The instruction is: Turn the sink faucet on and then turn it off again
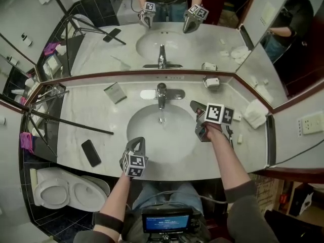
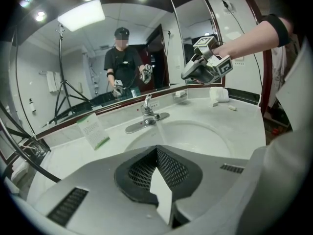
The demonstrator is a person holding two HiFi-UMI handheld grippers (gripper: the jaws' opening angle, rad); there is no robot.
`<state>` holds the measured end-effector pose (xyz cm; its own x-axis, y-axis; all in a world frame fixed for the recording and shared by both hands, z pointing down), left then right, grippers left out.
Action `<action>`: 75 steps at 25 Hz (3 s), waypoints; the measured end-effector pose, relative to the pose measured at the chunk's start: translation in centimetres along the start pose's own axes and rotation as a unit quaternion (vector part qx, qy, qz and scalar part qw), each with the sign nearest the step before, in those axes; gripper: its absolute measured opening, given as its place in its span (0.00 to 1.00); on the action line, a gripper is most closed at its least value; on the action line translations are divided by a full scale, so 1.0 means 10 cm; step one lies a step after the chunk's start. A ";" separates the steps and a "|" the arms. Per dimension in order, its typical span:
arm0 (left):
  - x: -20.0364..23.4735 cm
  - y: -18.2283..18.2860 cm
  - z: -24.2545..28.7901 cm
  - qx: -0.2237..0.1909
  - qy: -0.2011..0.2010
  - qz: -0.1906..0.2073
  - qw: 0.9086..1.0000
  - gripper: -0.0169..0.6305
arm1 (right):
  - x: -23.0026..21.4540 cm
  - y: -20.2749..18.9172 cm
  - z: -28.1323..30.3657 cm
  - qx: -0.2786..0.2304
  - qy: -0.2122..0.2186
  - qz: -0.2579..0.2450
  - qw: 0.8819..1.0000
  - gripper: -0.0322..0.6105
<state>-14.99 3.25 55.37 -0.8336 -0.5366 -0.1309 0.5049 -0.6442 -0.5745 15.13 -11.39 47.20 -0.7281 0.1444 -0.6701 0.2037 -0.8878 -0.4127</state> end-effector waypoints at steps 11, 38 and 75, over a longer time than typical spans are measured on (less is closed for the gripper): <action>0.04 0.05 -0.13 -0.001 -0.004 0.000 1.000 0.03 | -0.13 -0.37 -0.45 -0.023 -0.135 -0.119 0.983 0.05; 0.05 0.07 -0.19 -0.004 -0.004 -0.002 1.000 0.03 | -0.53 -0.82 -0.74 -0.008 -0.219 -0.182 0.959 0.05; -0.05 -0.11 0.12 0.025 0.000 -0.007 1.000 0.03 | -0.04 0.09 0.92 0.088 -0.136 -0.405 0.900 0.33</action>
<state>-14.89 3.52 57.07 -0.8410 -0.5268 -0.1237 0.5036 -0.6783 -0.5351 9.59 -16.23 52.78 -0.7285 0.6850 -0.0074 -0.5560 -0.5976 -0.5777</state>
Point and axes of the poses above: the fingertips, and each gripper's own axes: z forward along the fingers, x to its left, y out of its top, the point moved 7 cm from there along -z, backward along the fingers, and after that the axes turned 15 degrees about x, right-handed, at the moved point
